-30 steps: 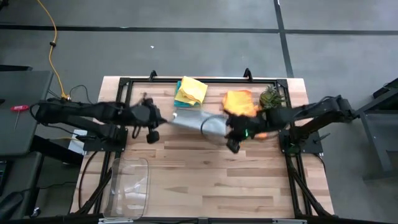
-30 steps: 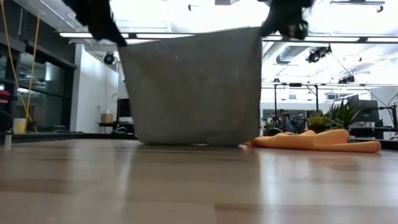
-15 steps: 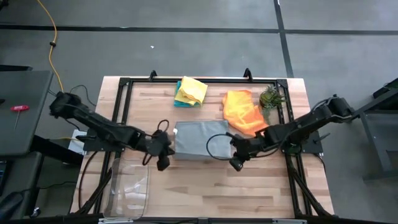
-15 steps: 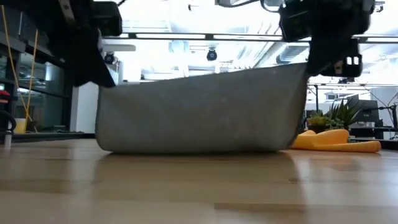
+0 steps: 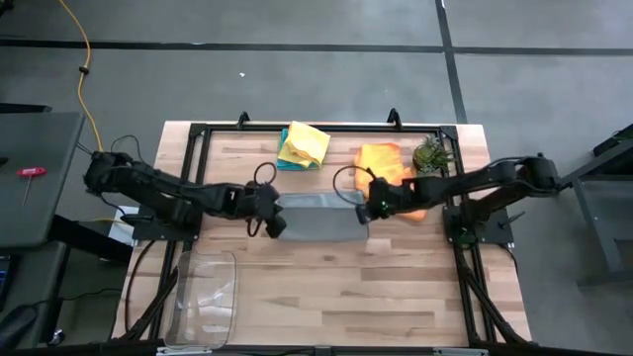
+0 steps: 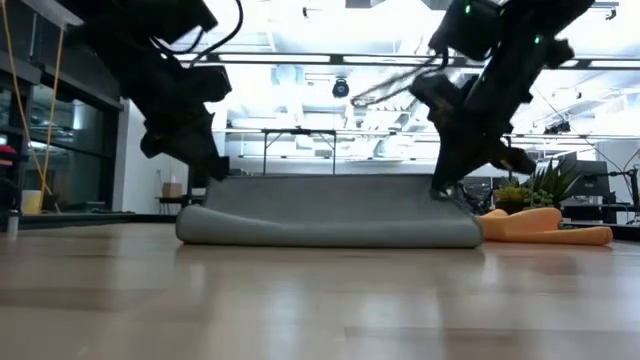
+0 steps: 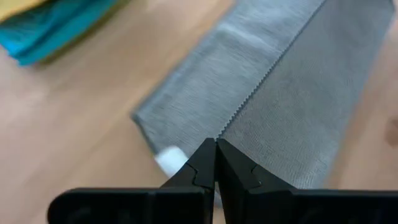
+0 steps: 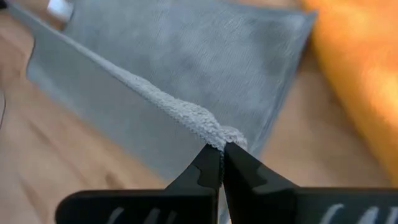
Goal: Fold microfiber towels
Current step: Fold the gray microfiber towel
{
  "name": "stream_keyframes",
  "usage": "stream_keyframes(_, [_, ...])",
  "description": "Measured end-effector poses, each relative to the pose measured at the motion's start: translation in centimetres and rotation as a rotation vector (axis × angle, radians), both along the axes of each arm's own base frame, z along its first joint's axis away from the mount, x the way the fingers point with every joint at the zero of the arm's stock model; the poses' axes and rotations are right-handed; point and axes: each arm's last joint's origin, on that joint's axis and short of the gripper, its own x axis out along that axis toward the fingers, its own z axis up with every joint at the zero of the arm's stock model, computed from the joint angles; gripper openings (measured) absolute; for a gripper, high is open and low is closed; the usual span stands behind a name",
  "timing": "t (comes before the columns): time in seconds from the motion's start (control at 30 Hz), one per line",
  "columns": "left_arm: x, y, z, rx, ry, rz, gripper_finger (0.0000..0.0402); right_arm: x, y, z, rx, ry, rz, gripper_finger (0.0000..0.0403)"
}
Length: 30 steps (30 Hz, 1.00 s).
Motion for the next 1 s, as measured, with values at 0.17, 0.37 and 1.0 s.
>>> stream_keyframes(0.17, [-0.1,1.3,0.1,0.035,0.010,0.036,0.0000,-0.2,-1.6,-0.6,-0.007,-0.017,-0.057,0.0000])
stream_keyframes(0.37, [-0.3,2.4,0.1,0.049,0.020,0.086,0.0000,0.3,-2.6,-1.7,-0.001,-0.001,-0.070,0.0000])
stream_keyframes(1.0, [0.8,2.8,-3.2,0.051,0.141,0.084,0.0000,0.9,-3.1,-2.7,-0.035,0.010,-0.166,0.0000])
